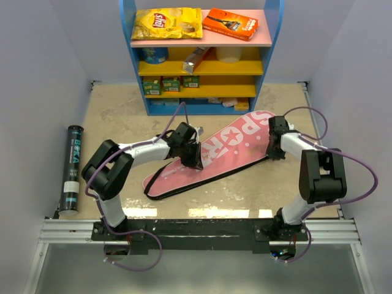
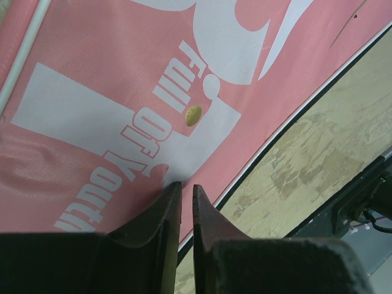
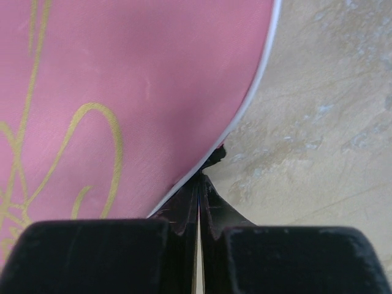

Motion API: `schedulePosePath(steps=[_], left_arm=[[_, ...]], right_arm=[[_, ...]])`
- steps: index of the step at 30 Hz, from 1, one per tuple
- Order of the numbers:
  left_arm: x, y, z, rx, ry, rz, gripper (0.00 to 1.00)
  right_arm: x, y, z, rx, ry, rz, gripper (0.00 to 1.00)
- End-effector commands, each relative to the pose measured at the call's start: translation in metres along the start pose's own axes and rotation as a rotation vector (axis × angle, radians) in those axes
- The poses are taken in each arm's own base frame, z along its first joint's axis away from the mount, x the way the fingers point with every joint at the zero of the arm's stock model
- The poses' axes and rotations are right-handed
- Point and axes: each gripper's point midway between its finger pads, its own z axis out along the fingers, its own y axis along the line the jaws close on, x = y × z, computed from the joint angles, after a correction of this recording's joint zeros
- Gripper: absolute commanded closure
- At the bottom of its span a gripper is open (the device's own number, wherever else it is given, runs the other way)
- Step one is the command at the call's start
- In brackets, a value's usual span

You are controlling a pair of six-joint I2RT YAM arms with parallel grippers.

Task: Pack up the badminton gear

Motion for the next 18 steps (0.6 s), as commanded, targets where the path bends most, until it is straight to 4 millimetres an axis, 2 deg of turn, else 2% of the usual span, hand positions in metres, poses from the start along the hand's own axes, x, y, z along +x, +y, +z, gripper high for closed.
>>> schedulePosePath(steps=[1, 5, 11, 15, 18], left_arm=[[-0.008, 0.015, 0.007, -0.042, -0.028, 0.001, 0.83], [-0.006, 0.018, 0.012, -0.051, -0.022, -0.004, 0.84], [-0.006, 0.02, 0.016, -0.052, -0.018, -0.008, 0.88], [-0.005, 0.02, 0.017, -0.051, -0.015, -0.009, 0.89], [-0.004, 0.021, 0.017, -0.056, -0.013, -0.008, 0.89]], right_arm=[[0.024, 0.042, -0.01, -0.168, 0.04, -0.015, 1.0], [0.039, 0.068, -0.03, -0.207, 0.039, -0.065, 1.0], [0.075, 0.123, -0.071, -0.346, 0.05, -0.134, 1.0], [0.113, 0.169, -0.107, -0.474, 0.079, -0.219, 1.0], [0.129, 0.19, -0.124, -0.522, 0.084, -0.242, 1.0]])
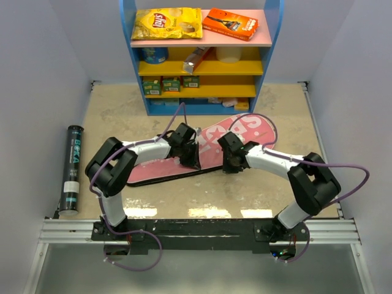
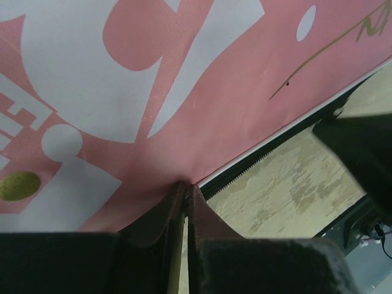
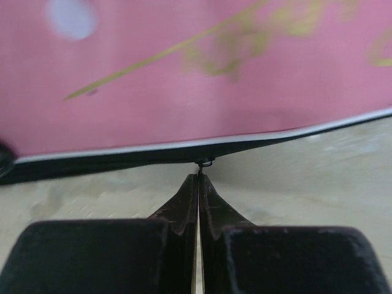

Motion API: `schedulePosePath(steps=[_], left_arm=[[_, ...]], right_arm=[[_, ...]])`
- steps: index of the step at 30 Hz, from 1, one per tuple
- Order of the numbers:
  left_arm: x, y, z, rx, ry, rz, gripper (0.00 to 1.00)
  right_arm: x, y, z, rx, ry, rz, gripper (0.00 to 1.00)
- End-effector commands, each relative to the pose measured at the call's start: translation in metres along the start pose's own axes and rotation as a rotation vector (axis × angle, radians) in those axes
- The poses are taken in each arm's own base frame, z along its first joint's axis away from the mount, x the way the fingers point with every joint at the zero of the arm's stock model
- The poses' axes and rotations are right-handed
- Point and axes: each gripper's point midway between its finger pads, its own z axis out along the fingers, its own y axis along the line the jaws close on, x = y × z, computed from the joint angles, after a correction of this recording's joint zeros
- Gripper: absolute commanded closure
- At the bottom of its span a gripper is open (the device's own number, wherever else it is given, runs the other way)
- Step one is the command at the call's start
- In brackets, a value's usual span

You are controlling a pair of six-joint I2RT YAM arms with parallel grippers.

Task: Pack up the badminton gear

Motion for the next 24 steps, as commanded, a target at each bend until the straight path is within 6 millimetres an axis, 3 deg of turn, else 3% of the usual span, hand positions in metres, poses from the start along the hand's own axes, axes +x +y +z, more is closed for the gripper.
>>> schedulePosePath(steps=[1, 7, 10, 13, 18, 21, 24], left_arm=[[-0.003, 0.005, 0.005, -0.019, -0.016, 0.01, 0.9], [-0.006, 0.002, 0.002, -0.011, -0.025, 0.018, 0.9], [-0.017, -0.008, -0.008, 0.003, -0.05, 0.035, 0.9], [-0.034, -0.023, -0.025, 0.022, -0.088, 0.049, 0.9], [-0.074, -0.048, -0.071, 0.036, -0.191, 0.09, 0.88], [-0.091, -0.036, -0.105, -0.016, -0.245, 0.085, 0.82], [-0.1, -0.007, -0.139, -0.094, -0.305, 0.052, 0.76]], right_arm=[[0.003, 0.058, -0.021, -0.147, -0.001, 0.046, 1.0], [-0.003, 0.064, -0.023, -0.156, -0.017, 0.043, 1.0], [-0.001, 0.067, -0.023, -0.175, -0.013, 0.046, 1.0], [0.004, 0.085, -0.02, -0.239, -0.001, 0.045, 1.0], [0.012, 0.089, -0.014, -0.239, 0.012, 0.037, 1.0], [0.012, 0.079, -0.008, -0.201, -0.001, 0.042, 1.0], [0.014, 0.071, -0.003, -0.188, 0.002, 0.06, 1.0]])
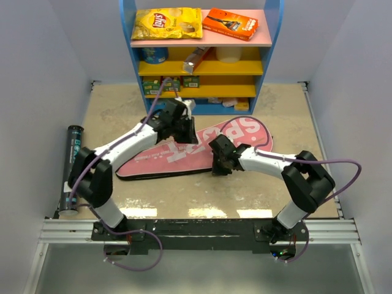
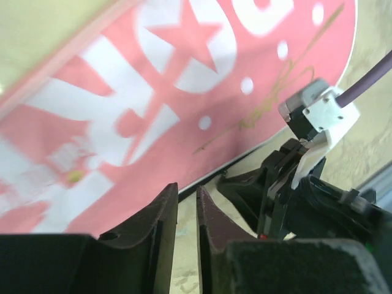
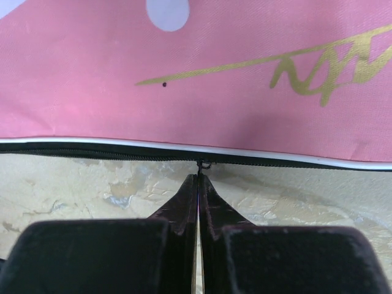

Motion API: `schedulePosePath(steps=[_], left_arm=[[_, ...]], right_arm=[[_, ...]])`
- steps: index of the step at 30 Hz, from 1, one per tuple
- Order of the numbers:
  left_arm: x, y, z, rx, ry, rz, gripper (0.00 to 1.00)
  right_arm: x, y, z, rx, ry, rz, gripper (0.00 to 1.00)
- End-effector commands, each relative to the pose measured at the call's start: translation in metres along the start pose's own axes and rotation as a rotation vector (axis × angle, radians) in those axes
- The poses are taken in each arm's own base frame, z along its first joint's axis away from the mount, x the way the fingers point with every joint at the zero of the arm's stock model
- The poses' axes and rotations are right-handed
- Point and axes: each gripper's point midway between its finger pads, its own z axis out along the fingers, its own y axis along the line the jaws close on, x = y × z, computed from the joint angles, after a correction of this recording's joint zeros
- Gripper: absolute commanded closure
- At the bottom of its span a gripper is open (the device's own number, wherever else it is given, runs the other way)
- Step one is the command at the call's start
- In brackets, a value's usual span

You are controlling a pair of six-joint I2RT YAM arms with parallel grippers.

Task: Pack up the badminton gear

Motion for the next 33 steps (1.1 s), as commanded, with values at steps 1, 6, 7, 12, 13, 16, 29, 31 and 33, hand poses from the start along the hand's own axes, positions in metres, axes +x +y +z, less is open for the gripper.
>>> schedulePosePath(steps=[1, 6, 7, 12, 13, 16, 29, 31, 33], left_arm=[[-0.033, 0.037, -0.07, -0.129, -0.124, -0.006, 0.75], [-0.005, 0.106, -0.096, -0.334, -0.117, -0.094, 0.72], [0.005, 0.11, -0.099, -0.343, -0.098, -0.107, 0.72], [0.053, 0.159, -0.108, -0.542, -0.026, -0.196, 0.69], [0.058, 0.167, -0.11, -0.565, -0.015, -0.215, 0.69], [0.071, 0.18, -0.11, -0.618, 0.041, -0.244, 0.68], [0.106, 0.212, -0.089, -0.717, 0.181, -0.226, 0.6], [0.106, 0.217, -0.084, -0.726, 0.183, -0.212, 0.59], [0.106, 0.221, -0.08, -0.734, 0.187, -0.191, 0.59]], right_arm=[[-0.01, -0.002, 0.004, -0.021, -0.044, 0.047, 1.0], [-0.017, -0.036, 0.007, 0.006, -0.057, 0.126, 1.0], [-0.022, -0.039, 0.008, -0.002, -0.065, 0.138, 1.0], [-0.047, -0.071, 0.004, 0.031, -0.107, 0.169, 1.0], [-0.052, -0.076, 0.003, 0.032, -0.114, 0.178, 1.0], [-0.058, -0.077, 0.002, 0.018, -0.123, 0.176, 1.0], [-0.055, -0.076, 0.006, -0.01, -0.121, 0.131, 1.0], [-0.055, -0.073, 0.007, -0.028, -0.115, 0.128, 1.0], [-0.054, -0.073, 0.007, -0.032, -0.115, 0.126, 1.0]])
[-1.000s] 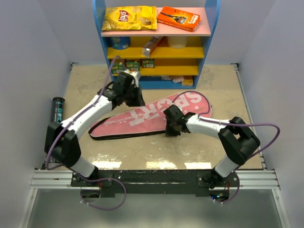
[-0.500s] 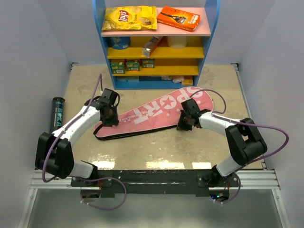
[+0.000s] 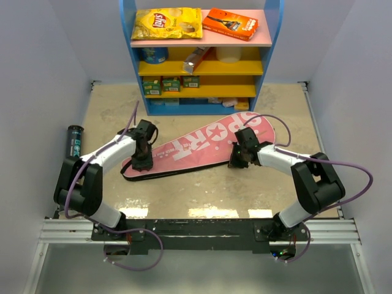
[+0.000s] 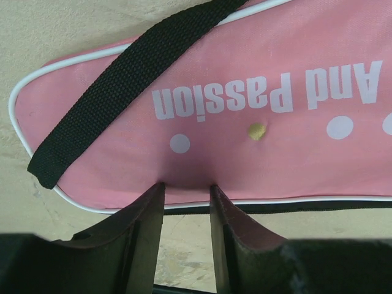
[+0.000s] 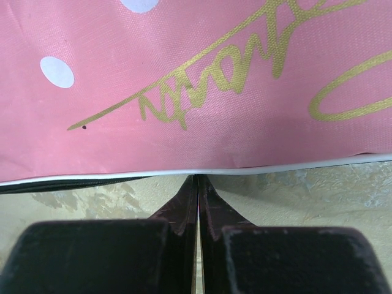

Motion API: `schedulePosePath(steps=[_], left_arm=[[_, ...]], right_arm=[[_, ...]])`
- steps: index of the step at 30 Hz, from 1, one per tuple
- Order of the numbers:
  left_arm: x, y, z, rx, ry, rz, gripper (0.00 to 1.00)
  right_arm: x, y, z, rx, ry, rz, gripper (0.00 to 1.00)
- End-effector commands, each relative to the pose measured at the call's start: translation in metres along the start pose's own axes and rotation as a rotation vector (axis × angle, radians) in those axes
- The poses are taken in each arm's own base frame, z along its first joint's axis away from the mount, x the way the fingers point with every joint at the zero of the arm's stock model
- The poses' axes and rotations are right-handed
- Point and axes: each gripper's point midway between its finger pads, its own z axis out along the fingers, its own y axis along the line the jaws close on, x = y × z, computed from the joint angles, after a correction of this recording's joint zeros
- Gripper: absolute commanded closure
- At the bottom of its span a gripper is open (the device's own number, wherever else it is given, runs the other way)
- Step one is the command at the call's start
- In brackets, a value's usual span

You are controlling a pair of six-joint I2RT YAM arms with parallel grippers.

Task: Pack up the badminton gear

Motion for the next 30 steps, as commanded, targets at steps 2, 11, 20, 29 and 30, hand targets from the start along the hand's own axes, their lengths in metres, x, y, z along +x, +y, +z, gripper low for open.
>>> schedulePosePath(steps=[2, 11, 20, 29, 30], left_arm=[[-0.004, 0.006, 0.019, -0.042, -0.006, 0.06, 0.59], [0.024, -0.001, 0.052, -0.001, 0.092, 0.105, 0.62], [0.047, -0.039, 0.063, 0.111, 0.141, 0.187, 0.63], [0.068, -0.093, 0.066, 0.22, 0.17, 0.277, 0.64], [0.07, -0.094, 0.067, 0.227, 0.174, 0.281, 0.64]], right_arm=[[-0.009, -0.001, 0.003, -0.016, -0.048, -0.022, 1.0], [-0.006, -0.001, 0.006, -0.024, -0.035, -0.028, 1.0], [-0.005, 0.0, 0.003, -0.028, -0.028, -0.039, 1.0], [-0.009, 0.007, -0.008, -0.06, -0.04, -0.061, 1.0], [-0.008, 0.013, -0.009, -0.088, -0.035, -0.061, 1.0]])
